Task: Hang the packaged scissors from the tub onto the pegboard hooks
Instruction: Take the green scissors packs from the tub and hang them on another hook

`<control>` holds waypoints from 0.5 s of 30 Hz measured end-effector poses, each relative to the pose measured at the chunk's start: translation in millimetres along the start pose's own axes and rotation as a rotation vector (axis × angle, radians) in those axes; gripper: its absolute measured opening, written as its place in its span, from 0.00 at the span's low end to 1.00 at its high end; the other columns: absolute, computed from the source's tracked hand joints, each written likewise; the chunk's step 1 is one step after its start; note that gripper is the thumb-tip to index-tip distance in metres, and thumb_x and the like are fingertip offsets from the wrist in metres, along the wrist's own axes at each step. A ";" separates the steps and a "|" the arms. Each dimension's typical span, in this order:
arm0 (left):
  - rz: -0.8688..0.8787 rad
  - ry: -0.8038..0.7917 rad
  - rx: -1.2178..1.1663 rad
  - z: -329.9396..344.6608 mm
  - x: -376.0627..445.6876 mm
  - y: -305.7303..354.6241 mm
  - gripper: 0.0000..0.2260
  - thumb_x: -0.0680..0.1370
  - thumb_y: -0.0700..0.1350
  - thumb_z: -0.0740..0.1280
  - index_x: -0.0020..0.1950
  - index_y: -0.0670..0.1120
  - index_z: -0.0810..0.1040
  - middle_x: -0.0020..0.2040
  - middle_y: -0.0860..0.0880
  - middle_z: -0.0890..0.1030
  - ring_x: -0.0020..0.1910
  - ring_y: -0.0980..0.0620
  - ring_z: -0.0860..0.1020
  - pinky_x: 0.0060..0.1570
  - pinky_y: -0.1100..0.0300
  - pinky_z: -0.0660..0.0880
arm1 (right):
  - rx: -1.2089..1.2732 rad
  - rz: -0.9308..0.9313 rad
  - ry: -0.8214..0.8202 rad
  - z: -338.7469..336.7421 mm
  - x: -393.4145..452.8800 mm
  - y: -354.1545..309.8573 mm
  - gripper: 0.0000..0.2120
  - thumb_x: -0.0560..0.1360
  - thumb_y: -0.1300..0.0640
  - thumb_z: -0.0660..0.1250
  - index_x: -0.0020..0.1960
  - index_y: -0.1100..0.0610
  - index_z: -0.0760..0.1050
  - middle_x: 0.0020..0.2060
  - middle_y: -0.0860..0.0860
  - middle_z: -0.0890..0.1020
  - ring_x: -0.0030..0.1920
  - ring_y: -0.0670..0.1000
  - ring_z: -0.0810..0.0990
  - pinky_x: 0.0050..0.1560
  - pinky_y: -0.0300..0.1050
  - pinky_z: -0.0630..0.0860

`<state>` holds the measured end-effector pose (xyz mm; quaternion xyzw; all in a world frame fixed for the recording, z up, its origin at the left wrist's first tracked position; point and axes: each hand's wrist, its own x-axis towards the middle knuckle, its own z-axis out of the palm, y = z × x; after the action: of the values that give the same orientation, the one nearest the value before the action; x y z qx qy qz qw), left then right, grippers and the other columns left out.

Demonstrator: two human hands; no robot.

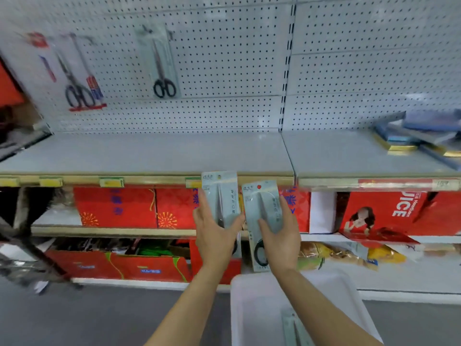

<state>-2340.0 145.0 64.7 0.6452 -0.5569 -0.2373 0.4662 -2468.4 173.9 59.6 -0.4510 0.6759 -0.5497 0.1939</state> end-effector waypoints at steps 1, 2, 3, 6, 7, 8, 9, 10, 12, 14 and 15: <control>0.017 0.029 -0.008 -10.2 8.1 10.0 0.51 0.67 0.60 0.76 0.78 0.64 0.42 0.78 0.45 0.57 0.73 0.42 0.65 0.62 0.45 0.72 | 0.019 -0.030 0.003 1.4 4.4 -15.0 0.33 0.74 0.54 0.71 0.75 0.47 0.62 0.66 0.47 0.73 0.64 0.45 0.71 0.57 0.36 0.64; 0.045 0.058 -0.019 -20.1 15.5 19.0 0.51 0.67 0.59 0.76 0.78 0.63 0.44 0.78 0.45 0.57 0.73 0.42 0.65 0.61 0.46 0.72 | 0.037 -0.062 0.008 2.9 8.6 -28.5 0.33 0.74 0.55 0.71 0.75 0.47 0.62 0.65 0.47 0.73 0.63 0.45 0.71 0.57 0.35 0.64; 0.078 0.089 -0.035 -30.1 23.0 27.7 0.51 0.67 0.59 0.77 0.79 0.63 0.45 0.77 0.46 0.58 0.72 0.42 0.66 0.60 0.47 0.73 | 0.051 -0.093 0.017 4.7 13.0 -41.4 0.33 0.73 0.55 0.72 0.75 0.48 0.63 0.64 0.48 0.74 0.63 0.46 0.72 0.57 0.36 0.64; 0.144 0.166 -0.091 -58.0 44.3 50.6 0.50 0.67 0.58 0.77 0.78 0.63 0.46 0.73 0.48 0.62 0.69 0.43 0.69 0.58 0.47 0.75 | 0.074 -0.174 0.047 9.4 23.5 -78.1 0.33 0.72 0.57 0.72 0.74 0.49 0.64 0.65 0.50 0.74 0.65 0.50 0.72 0.57 0.39 0.65; 0.158 0.191 -0.096 -66.0 51.5 57.7 0.50 0.67 0.57 0.77 0.78 0.63 0.46 0.72 0.49 0.63 0.67 0.44 0.71 0.56 0.48 0.76 | 0.082 -0.195 0.052 11.3 26.3 -89.0 0.33 0.72 0.57 0.72 0.74 0.50 0.64 0.65 0.51 0.75 0.65 0.51 0.72 0.57 0.39 0.65; 0.181 0.222 -0.098 -75.4 59.3 65.6 0.50 0.67 0.56 0.77 0.79 0.62 0.47 0.69 0.49 0.64 0.64 0.45 0.73 0.52 0.49 0.76 | 0.097 -0.216 0.055 13.2 28.7 -102.0 0.33 0.73 0.57 0.72 0.74 0.50 0.64 0.64 0.52 0.75 0.64 0.52 0.73 0.56 0.40 0.65; 0.207 0.249 -0.098 -84.0 67.6 73.1 0.50 0.67 0.56 0.77 0.79 0.61 0.47 0.68 0.50 0.65 0.61 0.45 0.74 0.49 0.51 0.76 | 0.108 -0.234 0.057 15.6 31.4 -113.6 0.33 0.73 0.57 0.72 0.74 0.49 0.63 0.63 0.52 0.75 0.63 0.52 0.73 0.55 0.41 0.66; 0.226 0.271 -0.094 -92.2 76.2 80.5 0.50 0.67 0.56 0.77 0.79 0.60 0.48 0.67 0.50 0.66 0.59 0.45 0.75 0.46 0.53 0.74 | 0.115 -0.247 0.059 18.0 34.2 -125.0 0.33 0.73 0.57 0.71 0.74 0.48 0.63 0.62 0.51 0.75 0.62 0.52 0.74 0.54 0.42 0.67; 0.237 0.300 -0.083 -106.6 94.7 93.2 0.50 0.67 0.56 0.77 0.79 0.59 0.48 0.67 0.50 0.66 0.59 0.45 0.75 0.45 0.55 0.72 | 0.132 -0.269 0.067 24.9 40.3 -144.3 0.33 0.73 0.56 0.71 0.74 0.47 0.63 0.61 0.50 0.75 0.61 0.52 0.74 0.53 0.44 0.68; 0.244 0.323 -0.067 -117.4 115.0 102.8 0.50 0.67 0.57 0.77 0.79 0.59 0.48 0.68 0.49 0.66 0.61 0.44 0.75 0.46 0.51 0.74 | 0.159 -0.286 0.075 33.1 46.9 -160.6 0.33 0.73 0.56 0.71 0.74 0.47 0.63 0.61 0.50 0.74 0.62 0.51 0.74 0.52 0.42 0.67; 0.252 0.333 -0.062 -121.9 125.9 107.0 0.50 0.67 0.57 0.77 0.79 0.59 0.48 0.69 0.49 0.66 0.62 0.44 0.74 0.48 0.49 0.75 | 0.166 -0.297 0.078 38.1 50.9 -168.4 0.33 0.73 0.56 0.71 0.75 0.47 0.63 0.63 0.49 0.74 0.62 0.50 0.73 0.53 0.41 0.67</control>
<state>-2258.9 73.6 239.4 0.5859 -0.5408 -0.0841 0.5976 -2399.1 112.2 213.8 -0.5066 0.5612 -0.6433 0.1208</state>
